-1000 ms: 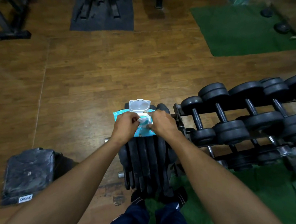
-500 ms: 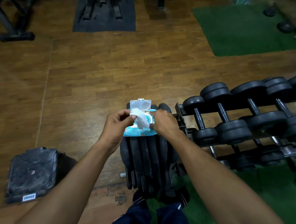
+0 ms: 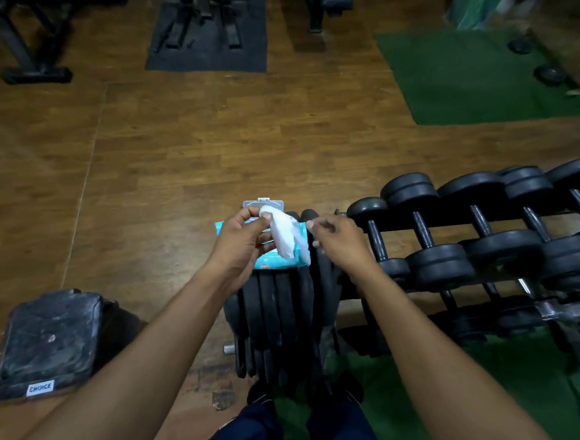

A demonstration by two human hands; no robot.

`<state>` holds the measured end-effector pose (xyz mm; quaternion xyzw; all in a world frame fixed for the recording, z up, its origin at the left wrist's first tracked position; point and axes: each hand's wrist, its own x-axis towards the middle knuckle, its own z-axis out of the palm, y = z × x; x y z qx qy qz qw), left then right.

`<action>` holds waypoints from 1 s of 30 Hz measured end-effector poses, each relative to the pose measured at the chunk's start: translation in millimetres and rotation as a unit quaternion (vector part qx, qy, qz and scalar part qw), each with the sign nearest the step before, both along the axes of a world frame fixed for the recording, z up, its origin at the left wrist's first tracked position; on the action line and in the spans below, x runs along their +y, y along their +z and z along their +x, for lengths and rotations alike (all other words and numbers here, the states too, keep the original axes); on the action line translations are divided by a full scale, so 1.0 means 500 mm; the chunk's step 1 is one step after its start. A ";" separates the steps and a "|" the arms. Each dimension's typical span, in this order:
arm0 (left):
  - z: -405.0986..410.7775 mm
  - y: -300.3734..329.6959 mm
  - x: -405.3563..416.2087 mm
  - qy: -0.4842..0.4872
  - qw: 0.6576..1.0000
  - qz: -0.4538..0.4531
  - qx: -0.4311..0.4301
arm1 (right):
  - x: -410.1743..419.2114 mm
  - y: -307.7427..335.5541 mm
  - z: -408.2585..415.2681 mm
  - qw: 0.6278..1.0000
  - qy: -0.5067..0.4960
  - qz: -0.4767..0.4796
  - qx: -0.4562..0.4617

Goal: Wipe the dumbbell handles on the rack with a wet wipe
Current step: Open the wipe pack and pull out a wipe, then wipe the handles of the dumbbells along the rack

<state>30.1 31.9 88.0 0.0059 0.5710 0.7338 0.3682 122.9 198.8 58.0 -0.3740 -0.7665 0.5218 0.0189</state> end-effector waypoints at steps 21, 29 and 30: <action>0.404 -0.132 0.354 0.007 0.964 -0.223 0.147 | 0.345 -0.039 0.313 0.930 -0.038 -0.349 0.106; 0.459 -0.153 0.366 -0.001 0.958 -0.254 0.130 | 0.420 -0.039 0.349 0.907 -0.118 -0.385 0.123; 0.464 -0.156 0.361 -0.001 0.958 -0.256 0.130 | 0.425 -0.042 0.353 0.908 -0.126 -0.379 0.124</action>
